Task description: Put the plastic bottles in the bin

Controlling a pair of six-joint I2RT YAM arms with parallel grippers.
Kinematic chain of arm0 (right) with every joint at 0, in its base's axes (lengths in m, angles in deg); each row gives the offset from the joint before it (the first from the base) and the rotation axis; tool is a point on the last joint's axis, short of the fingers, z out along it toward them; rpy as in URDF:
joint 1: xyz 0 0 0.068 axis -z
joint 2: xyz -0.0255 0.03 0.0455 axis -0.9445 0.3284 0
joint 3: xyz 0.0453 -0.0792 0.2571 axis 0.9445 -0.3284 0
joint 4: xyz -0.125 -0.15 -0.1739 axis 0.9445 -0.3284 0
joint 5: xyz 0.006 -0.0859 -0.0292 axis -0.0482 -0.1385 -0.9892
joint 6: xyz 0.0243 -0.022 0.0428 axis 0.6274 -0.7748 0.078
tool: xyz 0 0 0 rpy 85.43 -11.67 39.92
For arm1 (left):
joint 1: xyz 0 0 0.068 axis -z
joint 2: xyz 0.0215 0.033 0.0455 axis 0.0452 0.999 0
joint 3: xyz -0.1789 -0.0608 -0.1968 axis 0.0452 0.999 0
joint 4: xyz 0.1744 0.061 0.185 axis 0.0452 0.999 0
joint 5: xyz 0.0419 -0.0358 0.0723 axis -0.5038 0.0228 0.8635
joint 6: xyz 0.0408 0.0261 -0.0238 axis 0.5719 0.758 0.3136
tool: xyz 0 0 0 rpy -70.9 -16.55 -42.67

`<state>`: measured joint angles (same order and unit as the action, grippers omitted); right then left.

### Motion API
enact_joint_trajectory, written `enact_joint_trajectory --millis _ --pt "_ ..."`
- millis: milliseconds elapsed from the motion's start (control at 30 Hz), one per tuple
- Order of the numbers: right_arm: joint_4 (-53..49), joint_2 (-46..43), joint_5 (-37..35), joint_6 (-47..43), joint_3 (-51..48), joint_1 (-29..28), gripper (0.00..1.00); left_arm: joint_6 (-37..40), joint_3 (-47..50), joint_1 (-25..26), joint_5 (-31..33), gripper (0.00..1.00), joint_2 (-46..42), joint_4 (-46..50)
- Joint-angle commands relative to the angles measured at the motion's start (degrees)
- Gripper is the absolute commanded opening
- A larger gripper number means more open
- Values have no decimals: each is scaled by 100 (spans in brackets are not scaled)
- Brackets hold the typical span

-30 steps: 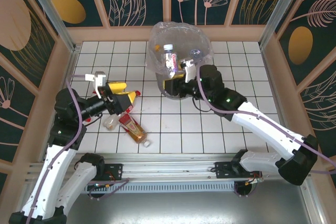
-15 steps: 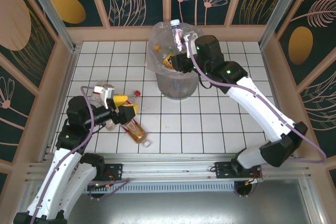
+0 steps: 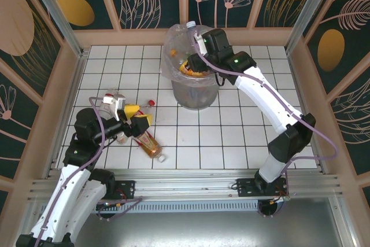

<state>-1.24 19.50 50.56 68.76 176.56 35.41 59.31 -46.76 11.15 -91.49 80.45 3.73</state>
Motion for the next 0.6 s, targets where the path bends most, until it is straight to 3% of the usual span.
enact_joint_trajectory --millis 0,167,400,567 --pt "-224 62 -180 -20 201 81 64 49 54 25 87 98 29 -145" --pt "-89 -87 -189 31 84 98 75 88 32 23 105 98 121 -105" --pt "99 -511 28 61 -5 120 77 150 -35 19 345 98 163 90" --pt "489 -1208 616 79 -540 124 77 167 -289 26 901 99 405 705"
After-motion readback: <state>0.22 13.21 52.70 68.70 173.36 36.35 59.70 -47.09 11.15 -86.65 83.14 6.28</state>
